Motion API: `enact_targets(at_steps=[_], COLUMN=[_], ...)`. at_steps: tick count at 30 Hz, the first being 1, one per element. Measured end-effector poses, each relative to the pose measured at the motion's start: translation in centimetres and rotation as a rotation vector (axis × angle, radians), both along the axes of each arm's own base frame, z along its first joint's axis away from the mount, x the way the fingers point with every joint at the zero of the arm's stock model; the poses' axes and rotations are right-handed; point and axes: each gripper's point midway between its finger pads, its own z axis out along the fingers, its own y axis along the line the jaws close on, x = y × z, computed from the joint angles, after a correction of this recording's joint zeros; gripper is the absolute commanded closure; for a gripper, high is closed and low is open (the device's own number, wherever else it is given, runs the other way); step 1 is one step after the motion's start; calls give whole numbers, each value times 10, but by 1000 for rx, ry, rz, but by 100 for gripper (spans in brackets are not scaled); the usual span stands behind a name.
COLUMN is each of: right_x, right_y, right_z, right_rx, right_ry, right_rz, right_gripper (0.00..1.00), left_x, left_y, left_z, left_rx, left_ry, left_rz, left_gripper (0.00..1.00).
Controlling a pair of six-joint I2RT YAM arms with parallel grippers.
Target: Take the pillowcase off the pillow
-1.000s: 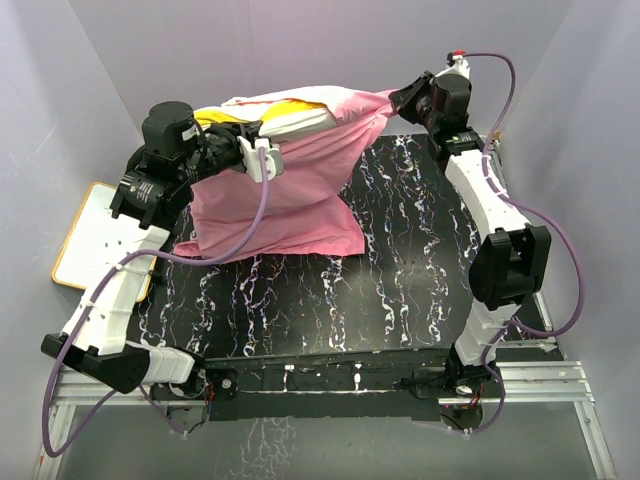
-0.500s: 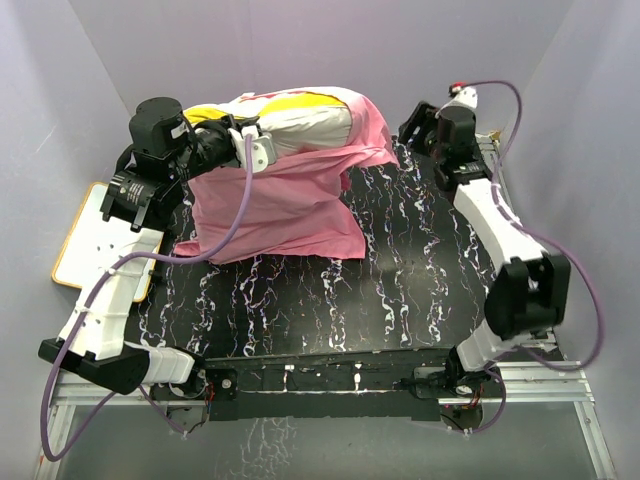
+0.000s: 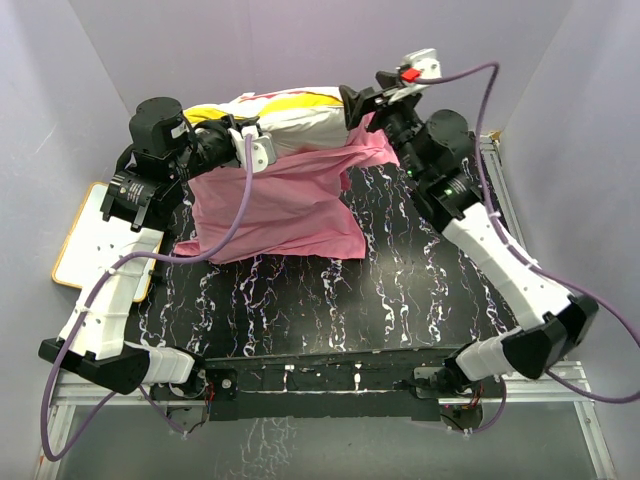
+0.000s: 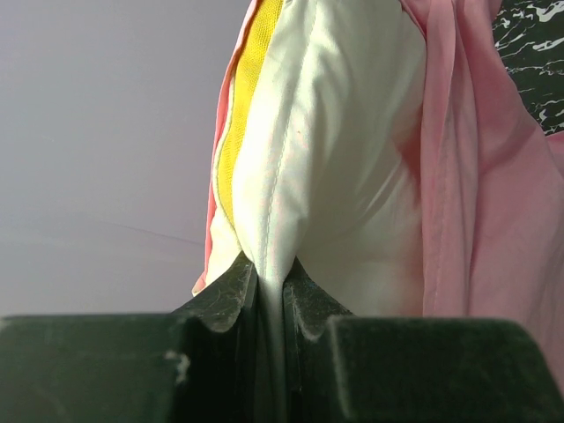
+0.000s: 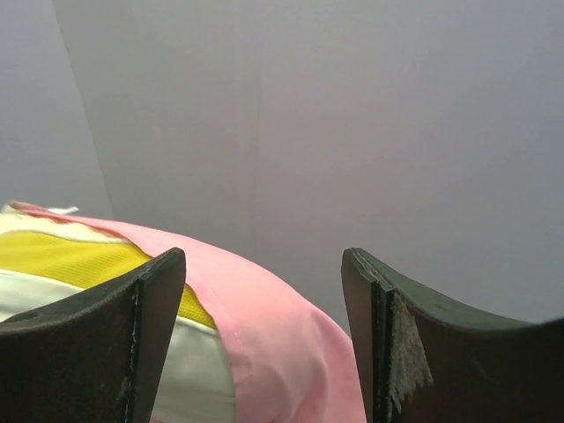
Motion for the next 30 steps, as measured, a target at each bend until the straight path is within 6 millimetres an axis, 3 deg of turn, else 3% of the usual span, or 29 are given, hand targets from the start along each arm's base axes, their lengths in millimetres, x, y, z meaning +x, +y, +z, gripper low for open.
enact_targets(at_steps=[5,8,13,19,23,30], right_x=[34,41,42,56,65,56], right_y=[21,28,24,-7,-23,-21], right_z=[-47,-66,-64,-56,-58,-55], right_rx=[-124,-171,-177,-162,-163,-186], right_ry=[96,137,136,139,152,148], right_rz=[-8,3,-15,-100,-141,-78], right_gripper=[29,31,39,43,35,32], left_x=[0,-1,-1,-3,-4,-6], left_y=[0,1,1,-2,-3,-2], left_z=[0,-4,-5,-5,-5,-5], left_rx=[2,12,18,18,18,24], left_ry=[0,12,11,10,8,5], left_rz=[-1,0,-2,-18,-26,-28], left_gripper=[100,100,100,100,100,100])
